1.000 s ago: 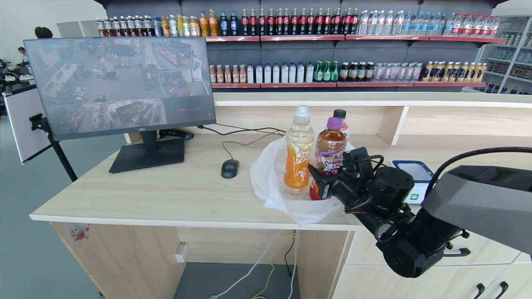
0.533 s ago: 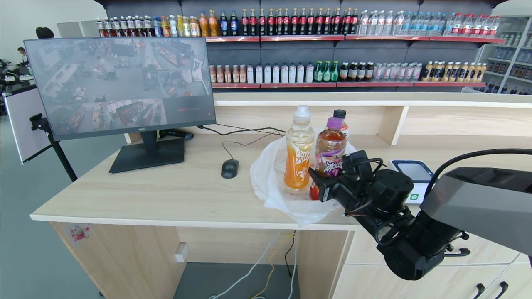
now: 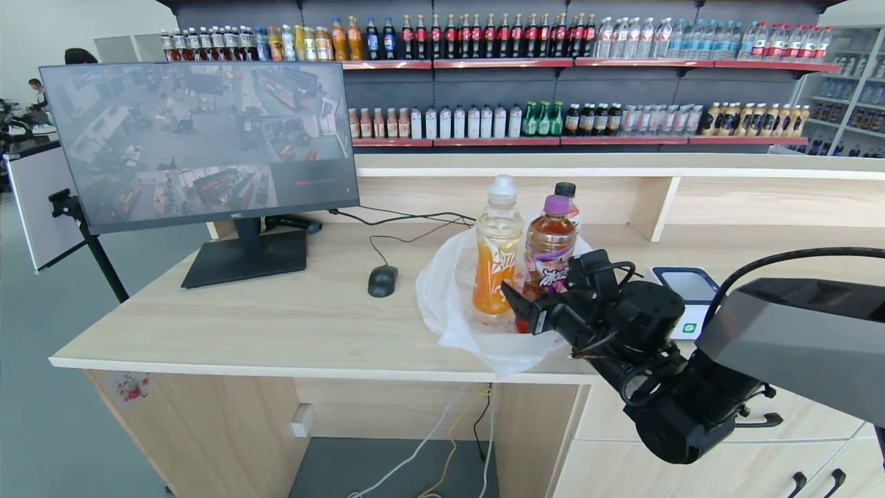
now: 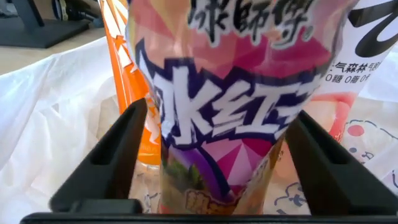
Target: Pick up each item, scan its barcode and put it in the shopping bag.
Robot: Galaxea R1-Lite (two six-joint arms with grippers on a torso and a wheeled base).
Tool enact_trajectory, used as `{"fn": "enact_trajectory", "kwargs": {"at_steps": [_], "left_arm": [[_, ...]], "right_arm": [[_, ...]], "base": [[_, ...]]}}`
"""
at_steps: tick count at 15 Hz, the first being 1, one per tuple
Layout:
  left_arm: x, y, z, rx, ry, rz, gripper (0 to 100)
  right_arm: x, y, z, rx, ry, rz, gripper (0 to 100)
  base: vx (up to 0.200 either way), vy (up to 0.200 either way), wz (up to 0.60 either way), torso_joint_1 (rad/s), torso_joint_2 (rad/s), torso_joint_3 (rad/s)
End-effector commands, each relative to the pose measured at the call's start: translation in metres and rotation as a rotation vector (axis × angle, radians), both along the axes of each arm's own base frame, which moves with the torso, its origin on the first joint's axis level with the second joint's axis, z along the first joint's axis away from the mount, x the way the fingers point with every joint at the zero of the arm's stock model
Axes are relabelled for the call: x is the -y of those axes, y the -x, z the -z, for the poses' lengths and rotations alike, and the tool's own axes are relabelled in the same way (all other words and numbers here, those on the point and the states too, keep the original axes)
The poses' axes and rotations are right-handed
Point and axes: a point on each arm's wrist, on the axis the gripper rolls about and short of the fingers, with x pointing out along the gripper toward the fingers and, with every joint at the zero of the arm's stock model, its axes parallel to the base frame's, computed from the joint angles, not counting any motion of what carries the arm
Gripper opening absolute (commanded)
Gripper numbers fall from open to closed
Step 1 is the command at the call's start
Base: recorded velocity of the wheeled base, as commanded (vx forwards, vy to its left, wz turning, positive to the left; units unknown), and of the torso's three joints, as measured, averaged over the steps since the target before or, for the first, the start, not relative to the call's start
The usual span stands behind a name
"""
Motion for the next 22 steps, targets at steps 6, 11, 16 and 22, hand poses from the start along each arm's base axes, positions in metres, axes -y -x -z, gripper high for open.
{"fn": "enact_trajectory", "kwargs": {"at_steps": [6, 11, 16, 22], "left_arm": [[0.0, 0.0, 0.0, 0.001, -0.002, 0.0, 100], [0.0, 0.0, 0.0, 0.001, -0.002, 0.0, 100], [0.0, 0.0, 0.0, 0.001, -0.002, 0.0, 100], [0.0, 0.0, 0.0, 0.001, -0.002, 0.0, 100]], "right_arm": [[-0.002, 0.033, -0.025, 0.012, -0.017, -0.046, 100], [0.029, 0.113, -0.081, 0.105, -0.014, -0.075, 100], [0.108, 0.248, -0.107, 0.284, -0.109, -0.071, 100], [0.162, 0.342, -0.048, 0.052, 0.076, -0.069, 100]], "base": [[0.0, 0.0, 0.0, 0.0, 0.0, 0.0], [0.0, 0.0, 0.0, 0.0, 0.0, 0.0], [0.0, 0.0, 0.0, 0.0, 0.0, 0.0], [0.0, 0.0, 0.0, 0.0, 0.0, 0.0]]}}
